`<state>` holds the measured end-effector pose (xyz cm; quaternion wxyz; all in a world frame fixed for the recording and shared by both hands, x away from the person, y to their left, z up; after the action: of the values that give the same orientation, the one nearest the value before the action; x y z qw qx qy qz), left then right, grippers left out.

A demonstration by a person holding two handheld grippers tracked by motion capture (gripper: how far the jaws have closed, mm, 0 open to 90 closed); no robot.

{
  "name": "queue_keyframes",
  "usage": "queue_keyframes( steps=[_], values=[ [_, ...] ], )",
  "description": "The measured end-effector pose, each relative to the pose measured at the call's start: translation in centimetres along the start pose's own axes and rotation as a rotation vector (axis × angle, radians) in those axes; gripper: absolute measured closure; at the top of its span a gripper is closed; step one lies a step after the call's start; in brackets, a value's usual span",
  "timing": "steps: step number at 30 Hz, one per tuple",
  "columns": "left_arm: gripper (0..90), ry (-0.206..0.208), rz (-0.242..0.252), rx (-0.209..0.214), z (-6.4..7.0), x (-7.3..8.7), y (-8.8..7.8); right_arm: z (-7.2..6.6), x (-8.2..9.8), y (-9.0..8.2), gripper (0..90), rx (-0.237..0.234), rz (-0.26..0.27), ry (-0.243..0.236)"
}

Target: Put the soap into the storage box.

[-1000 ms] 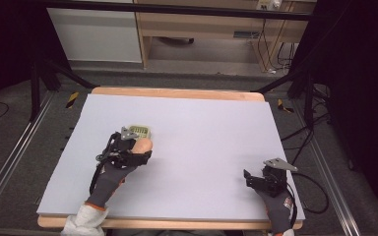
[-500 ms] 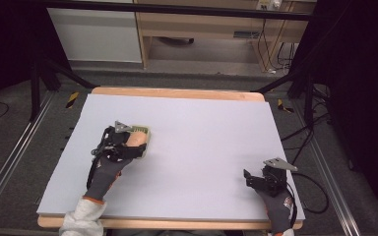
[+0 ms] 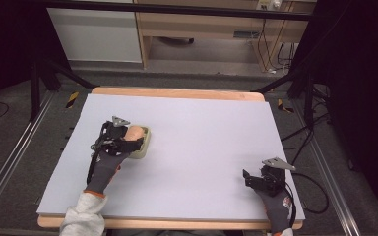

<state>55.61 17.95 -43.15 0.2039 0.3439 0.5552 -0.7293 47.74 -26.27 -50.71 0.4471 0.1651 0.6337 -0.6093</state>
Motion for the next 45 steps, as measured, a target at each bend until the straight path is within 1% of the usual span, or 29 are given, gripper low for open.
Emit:
queue_keyframes(
  steps=[8,14,17,21,24,29,45],
  values=[
    [31.4,0.008,-0.015,-0.019,-0.4,0.0,1.3,0.0,0.0,0.0,11.3,-0.002,0.002,-0.001],
    [31.4,-0.004,-0.009,-0.021,-0.8,-0.3,1.8,0.0,0.0,0.0,11.3,-0.005,0.003,-0.002],
    [31.4,-0.009,-0.016,-0.025,-1.1,-0.3,2.1,0.0,0.0,0.1,11.3,-0.006,0.002,-0.002],
    [31.4,-0.012,-0.013,-0.02,-1.2,-0.3,2.5,0.0,0.0,0.1,11.3,-0.008,0.0,-0.001],
    [31.4,-0.013,-0.016,-0.023,-1.4,-0.2,2.8,-0.1,0.0,0.1,11.3,-0.01,0.002,0.001],
    [31.4,-0.012,-0.04,-0.033,-1.6,0.2,3.7,0.0,0.0,0.1,11.3,-0.012,0.0,0.002],
    [31.4,-0.029,-0.058,-0.037,-2.3,0.7,5.0,0.0,0.0,0.1,11.3,-0.012,-0.001,0.005]
  ],
)
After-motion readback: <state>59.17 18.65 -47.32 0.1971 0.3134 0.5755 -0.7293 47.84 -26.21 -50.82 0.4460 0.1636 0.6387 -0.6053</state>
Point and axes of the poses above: each handheld gripper's, and its own axes: y roughly forward along the jaws, x roughly out of its underside, z roughly to its right, the point moved 5 cm from there along y, roughly forward along the jaws, and after that the axes turned 11 degrees about -y, right-handed, at the moved point
